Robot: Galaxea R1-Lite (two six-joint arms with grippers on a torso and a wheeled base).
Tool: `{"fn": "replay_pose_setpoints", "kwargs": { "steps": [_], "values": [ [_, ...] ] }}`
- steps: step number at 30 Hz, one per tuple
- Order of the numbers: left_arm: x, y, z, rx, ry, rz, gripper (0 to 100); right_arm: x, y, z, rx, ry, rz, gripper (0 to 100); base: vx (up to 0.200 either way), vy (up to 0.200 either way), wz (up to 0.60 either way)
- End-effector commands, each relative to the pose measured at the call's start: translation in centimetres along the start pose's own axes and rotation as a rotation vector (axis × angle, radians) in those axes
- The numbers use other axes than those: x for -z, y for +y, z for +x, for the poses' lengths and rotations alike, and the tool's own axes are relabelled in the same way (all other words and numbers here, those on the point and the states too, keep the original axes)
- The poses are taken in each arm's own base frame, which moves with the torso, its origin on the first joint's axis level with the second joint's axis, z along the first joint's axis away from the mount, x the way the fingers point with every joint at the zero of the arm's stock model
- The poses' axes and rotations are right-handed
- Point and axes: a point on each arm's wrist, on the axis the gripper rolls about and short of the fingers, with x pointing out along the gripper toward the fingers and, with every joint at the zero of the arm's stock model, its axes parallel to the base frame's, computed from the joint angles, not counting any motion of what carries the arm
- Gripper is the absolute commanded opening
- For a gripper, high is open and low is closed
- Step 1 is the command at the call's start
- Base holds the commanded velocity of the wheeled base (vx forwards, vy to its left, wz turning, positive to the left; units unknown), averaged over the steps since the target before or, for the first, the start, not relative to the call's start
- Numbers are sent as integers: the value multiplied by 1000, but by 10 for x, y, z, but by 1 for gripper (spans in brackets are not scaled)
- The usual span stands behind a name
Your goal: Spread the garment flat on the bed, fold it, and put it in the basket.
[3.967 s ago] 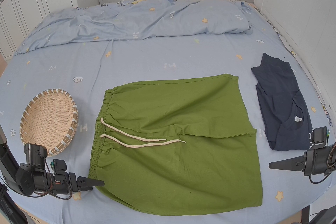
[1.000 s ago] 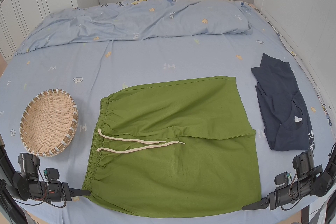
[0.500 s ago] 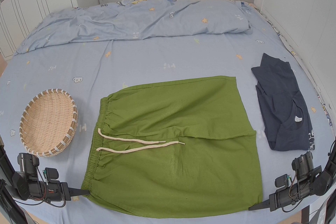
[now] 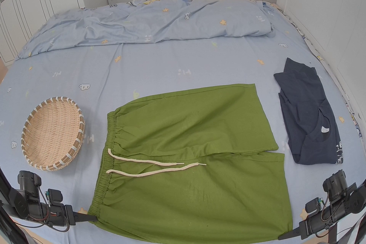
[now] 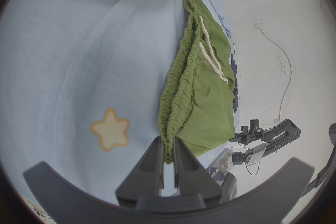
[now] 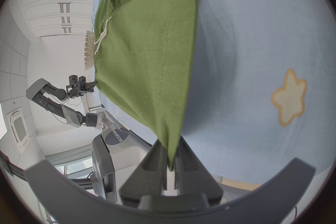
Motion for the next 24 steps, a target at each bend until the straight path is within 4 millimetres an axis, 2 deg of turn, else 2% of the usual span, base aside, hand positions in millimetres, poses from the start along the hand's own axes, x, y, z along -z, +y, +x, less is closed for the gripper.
{"fn": "replay_pose_setpoints", "kwargs": {
  "steps": [1,10,14,15,16,18,19,20,21,22,24],
  "values": [
    [4,-6,-5,-3,-16,34,0,4,3,-4,-3,-21,-25,0,0,0,0],
    [0,-10,-8,-3,-35,66,0,6,11,-13,-9,-91,-70,0,0,0,0],
    [-17,-28,-15,20,-64,14,0,-10,30,-36,-26,-245,-78,0,0,0,0],
    [-25,-37,-18,31,-63,-12,0,-17,38,-46,-39,-287,-64,0,0,0,0],
    [-25,-38,-19,32,-63,-15,0,-17,39,-47,-40,-290,-60,0,0,0,0],
    [-40,-62,-30,58,-66,-55,0,-27,59,-71,-59,-355,-68,0,0,0,0],
    [-41,-65,-32,60,-65,-59,0,-28,61,-74,-60,-360,-72,0,0,0,0],
    [-46,-76,-37,71,-62,-58,0,-31,69,-85,-62,-375,-82,0,0,0,0],
    [-46,-76,-37,71,-62,-58,0,-31,69,-85,-62,-375,-82,0,0,0,0],
    [-55,-90,-43,82,-47,-58,0,-39,82,-101,-71,-390,-93,0,0,0,0],
    [-64,-100,-47,86,-37,-62,0,-49,93,-115,-75,-410,-108,0,0,0,0]
  ]
}}
